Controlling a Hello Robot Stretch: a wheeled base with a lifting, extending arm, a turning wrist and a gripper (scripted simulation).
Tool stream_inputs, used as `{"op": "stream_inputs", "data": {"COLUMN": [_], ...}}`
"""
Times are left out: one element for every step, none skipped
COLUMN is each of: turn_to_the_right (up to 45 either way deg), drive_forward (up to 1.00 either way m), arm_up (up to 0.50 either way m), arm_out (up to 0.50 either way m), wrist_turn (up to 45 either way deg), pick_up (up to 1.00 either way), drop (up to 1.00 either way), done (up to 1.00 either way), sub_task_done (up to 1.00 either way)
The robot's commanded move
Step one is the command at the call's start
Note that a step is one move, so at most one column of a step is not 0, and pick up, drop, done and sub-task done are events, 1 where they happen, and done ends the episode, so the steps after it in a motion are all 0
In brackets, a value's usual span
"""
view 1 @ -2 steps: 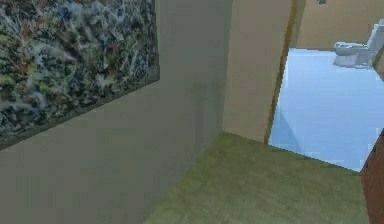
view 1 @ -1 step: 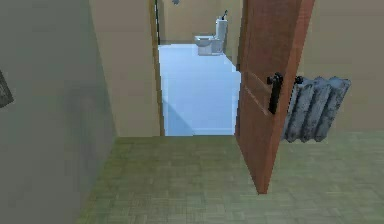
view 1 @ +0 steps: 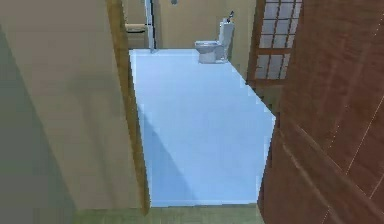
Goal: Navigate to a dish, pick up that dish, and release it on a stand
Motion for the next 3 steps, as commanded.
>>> {"op": "stream_inputs", "data": {"turn_to_the_right": [3.0,0.0,-3.0], "drive_forward": [0.0,0.95,0.0], "arm_up": [0.0,0.0,0.0], "arm_out": [0.0,0.0,0.0], "wrist_turn": [0.0,0.0,0.0], "pick_up": [0.0,0.0,0.0], "drop": [0.0,0.0,0.0], "done": [0.0,0.0,0.0], "sub_task_done": [0.0,0.0,0.0]}}
